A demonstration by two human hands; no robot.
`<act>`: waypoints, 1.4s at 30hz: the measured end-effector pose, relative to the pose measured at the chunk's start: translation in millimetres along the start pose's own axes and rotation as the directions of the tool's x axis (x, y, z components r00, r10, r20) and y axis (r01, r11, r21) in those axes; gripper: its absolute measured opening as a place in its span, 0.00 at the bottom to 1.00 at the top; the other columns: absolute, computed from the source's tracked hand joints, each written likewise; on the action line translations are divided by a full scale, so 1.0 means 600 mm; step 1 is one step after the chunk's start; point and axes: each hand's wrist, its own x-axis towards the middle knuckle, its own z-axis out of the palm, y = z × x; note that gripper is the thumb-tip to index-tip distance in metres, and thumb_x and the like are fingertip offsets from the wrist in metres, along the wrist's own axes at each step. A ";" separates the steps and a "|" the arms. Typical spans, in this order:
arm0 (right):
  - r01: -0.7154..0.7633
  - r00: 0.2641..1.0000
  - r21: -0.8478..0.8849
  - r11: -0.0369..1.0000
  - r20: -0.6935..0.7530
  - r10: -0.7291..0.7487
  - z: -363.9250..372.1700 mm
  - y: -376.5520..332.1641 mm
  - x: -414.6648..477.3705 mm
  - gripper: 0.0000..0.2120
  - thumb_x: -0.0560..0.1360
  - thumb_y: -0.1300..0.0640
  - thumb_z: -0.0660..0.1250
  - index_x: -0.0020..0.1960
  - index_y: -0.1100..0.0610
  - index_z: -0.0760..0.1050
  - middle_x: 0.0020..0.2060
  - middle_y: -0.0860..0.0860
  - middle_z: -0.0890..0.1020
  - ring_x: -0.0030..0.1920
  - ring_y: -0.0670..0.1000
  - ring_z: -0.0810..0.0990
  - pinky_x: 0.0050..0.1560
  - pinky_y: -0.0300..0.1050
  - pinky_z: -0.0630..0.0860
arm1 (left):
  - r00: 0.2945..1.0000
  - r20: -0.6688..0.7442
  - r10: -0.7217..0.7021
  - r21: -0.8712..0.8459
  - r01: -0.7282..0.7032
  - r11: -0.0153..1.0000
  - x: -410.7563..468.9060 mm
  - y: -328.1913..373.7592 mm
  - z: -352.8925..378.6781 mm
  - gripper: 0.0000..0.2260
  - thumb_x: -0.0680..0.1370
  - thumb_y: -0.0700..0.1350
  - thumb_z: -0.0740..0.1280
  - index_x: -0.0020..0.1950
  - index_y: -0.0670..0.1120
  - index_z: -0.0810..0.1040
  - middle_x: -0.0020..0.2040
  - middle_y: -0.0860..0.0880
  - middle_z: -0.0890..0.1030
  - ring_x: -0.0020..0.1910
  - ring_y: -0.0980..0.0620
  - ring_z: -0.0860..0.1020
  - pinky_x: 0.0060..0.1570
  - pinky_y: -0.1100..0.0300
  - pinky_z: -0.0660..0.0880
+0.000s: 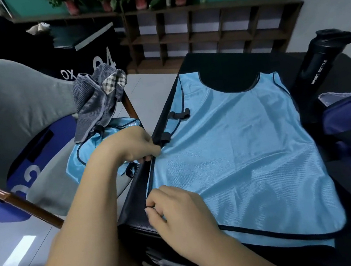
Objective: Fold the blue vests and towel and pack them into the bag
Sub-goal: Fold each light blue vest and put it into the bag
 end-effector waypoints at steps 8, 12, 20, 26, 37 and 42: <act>0.007 1.000 0.023 1.000 -0.014 -0.007 -0.002 0.001 -0.001 0.06 0.83 0.48 0.63 0.49 0.49 0.74 0.41 0.44 0.74 0.43 0.46 0.72 0.45 0.47 0.75 | 0.998 -0.037 -0.041 0.178 0.047 0.983 0.016 -0.009 0.001 0.14 0.72 0.54 0.75 0.42 0.43 0.80 0.35 0.50 0.80 0.31 0.50 0.75 0.35 0.59 0.69; 0.020 0.999 0.083 0.996 0.029 -0.022 -0.020 -0.004 -0.002 0.09 0.83 0.45 0.64 0.53 0.50 0.77 0.44 0.45 0.77 0.48 0.48 0.76 0.49 0.50 0.76 | 0.967 -0.236 0.090 0.006 -0.092 0.996 0.025 0.004 -0.003 0.05 0.75 0.48 0.74 0.47 0.51 0.80 0.45 0.51 0.83 0.42 0.51 0.80 0.39 0.56 0.73; 0.021 0.998 0.036 0.999 -0.056 -0.019 -0.131 0.069 -0.049 0.06 0.83 0.47 0.65 0.56 0.47 0.79 0.47 0.41 0.77 0.52 0.42 0.77 0.54 0.47 0.77 | 0.876 -0.404 0.263 -0.005 -0.290 0.957 0.082 0.062 0.028 0.04 0.78 0.44 0.70 0.44 0.51 0.81 0.41 0.53 0.84 0.38 0.53 0.80 0.37 0.57 0.77; -0.013 0.997 -0.164 0.986 -0.076 0.001 -0.205 0.167 -0.120 0.05 0.83 0.48 0.68 0.50 0.48 0.77 0.45 0.40 0.74 0.47 0.44 0.75 0.52 0.46 0.76 | 0.896 -0.364 0.254 0.235 -0.176 0.956 0.146 0.083 0.046 0.04 0.74 0.46 0.73 0.40 0.51 0.81 0.40 0.52 0.82 0.42 0.49 0.81 0.41 0.51 0.82; -0.042 0.990 -0.309 0.950 -0.143 -0.003 -0.251 0.241 -0.248 0.11 0.75 0.43 0.75 0.49 0.49 0.81 0.46 0.43 0.76 0.46 0.47 0.78 0.50 0.44 0.74 | 0.906 -0.364 0.215 0.525 0.009 0.851 0.184 0.106 0.052 0.18 0.79 0.55 0.71 0.39 0.43 0.74 0.37 0.46 0.77 0.33 0.47 0.74 0.28 0.59 0.67; -0.028 0.978 -0.236 0.971 -0.208 -0.022 -0.247 0.250 -0.255 0.05 0.79 0.49 0.71 0.47 0.49 0.81 0.47 0.43 0.76 0.48 0.45 0.78 0.52 0.45 0.74 | 0.933 -0.346 0.101 0.316 0.015 0.949 0.192 0.091 0.028 0.20 0.76 0.51 0.75 0.32 0.43 0.71 0.28 0.46 0.71 0.28 0.45 0.69 0.31 0.57 0.66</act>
